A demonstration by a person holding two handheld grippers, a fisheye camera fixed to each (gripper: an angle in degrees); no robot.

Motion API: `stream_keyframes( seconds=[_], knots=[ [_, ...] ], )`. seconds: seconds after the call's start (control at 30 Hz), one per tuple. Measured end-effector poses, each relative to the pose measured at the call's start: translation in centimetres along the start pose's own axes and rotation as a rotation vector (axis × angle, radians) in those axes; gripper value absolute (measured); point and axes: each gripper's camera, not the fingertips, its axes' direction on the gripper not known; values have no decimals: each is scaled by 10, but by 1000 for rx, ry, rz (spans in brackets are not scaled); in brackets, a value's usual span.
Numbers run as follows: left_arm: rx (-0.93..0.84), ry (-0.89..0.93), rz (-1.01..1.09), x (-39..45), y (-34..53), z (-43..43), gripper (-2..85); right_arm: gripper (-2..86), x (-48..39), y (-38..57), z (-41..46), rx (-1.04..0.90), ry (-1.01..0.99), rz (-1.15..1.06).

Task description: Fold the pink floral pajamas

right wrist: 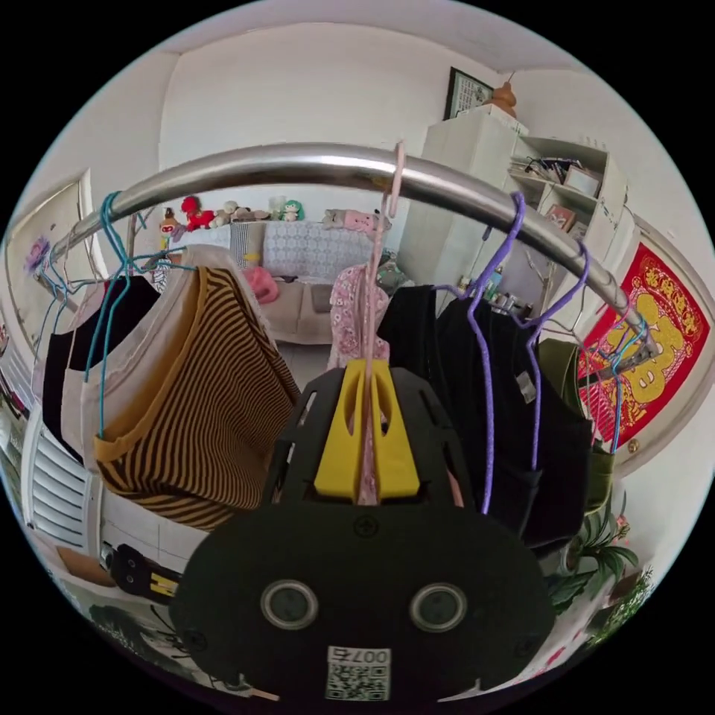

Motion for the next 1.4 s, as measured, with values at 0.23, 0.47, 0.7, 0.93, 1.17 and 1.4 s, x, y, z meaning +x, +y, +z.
stream_keyframes(
  seconds=[0.23, 0.47, 0.7, 0.93, 1.17, 1.4],
  knots=[
    [9, -12, -16, -12, 1, 6, -10, 0, -10, -69, -35, 57, -56, -16],
    [15, -5, 22, -7, -7, 29, -10, 0, -34, -74, 25, -156, -133, -64],
    [24, 25, 46, -8, -15, 53, -6, -1, -19, 96, -3, -47, -279, 90],
    [188, -83, 121, 17, -80, 80, 108, -1, -13, 234, -118, -69, -248, 218],
    [235, 19, 457, 124, -195, 180, 195, -1, -59, 328, -266, -83, 24, 344],
    [149, 340, 892, 326, -258, 296, 108, -1, -130, 406, -400, -151, 329, 468]
  ],
)
